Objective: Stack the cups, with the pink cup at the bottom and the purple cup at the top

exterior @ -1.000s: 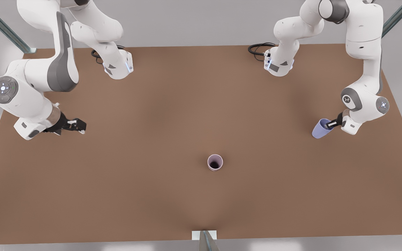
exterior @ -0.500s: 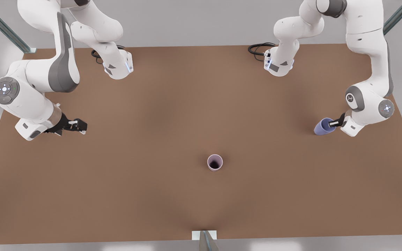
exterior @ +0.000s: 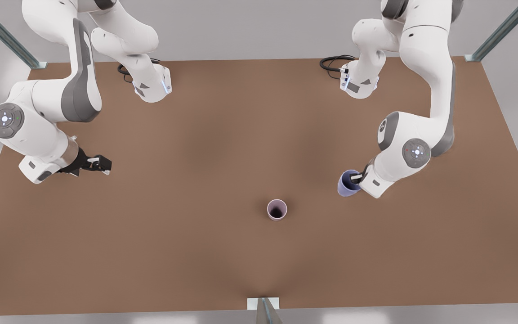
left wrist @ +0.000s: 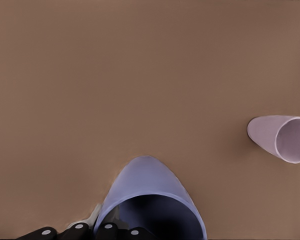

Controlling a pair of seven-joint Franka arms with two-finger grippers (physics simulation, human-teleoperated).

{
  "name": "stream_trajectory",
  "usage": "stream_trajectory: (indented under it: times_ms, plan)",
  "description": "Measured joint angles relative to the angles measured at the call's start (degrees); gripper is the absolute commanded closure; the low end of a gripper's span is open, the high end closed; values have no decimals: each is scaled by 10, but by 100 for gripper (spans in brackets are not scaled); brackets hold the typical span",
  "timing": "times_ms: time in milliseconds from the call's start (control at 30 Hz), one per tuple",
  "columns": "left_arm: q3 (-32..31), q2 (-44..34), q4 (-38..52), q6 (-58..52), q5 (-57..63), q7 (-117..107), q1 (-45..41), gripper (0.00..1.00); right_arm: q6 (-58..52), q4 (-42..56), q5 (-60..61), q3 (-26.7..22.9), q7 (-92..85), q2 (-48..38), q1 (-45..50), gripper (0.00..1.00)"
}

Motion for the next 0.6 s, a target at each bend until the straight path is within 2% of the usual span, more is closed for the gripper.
stream_trajectory:
  times_ms: [67, 167, 333, 600]
  plan:
    - [-2, 17, 36, 0, -2, -93, -40, 79, -1, 0, 0, 0, 0, -1, 0, 0]
    - [-2, 90, 158, -45, -10, -200, -78, 79, -1, 1, 0, 0, 1, -1, 0, 0]
    - [5, 180, 290, -32, -60, -320, -119, 79, -2, 1, 0, 1, 1, -1, 1, 0]
    - [6, 210, 294, 9, -105, -323, -127, 79, -1, 2, 0, 1, 0, -1, 1, 0]
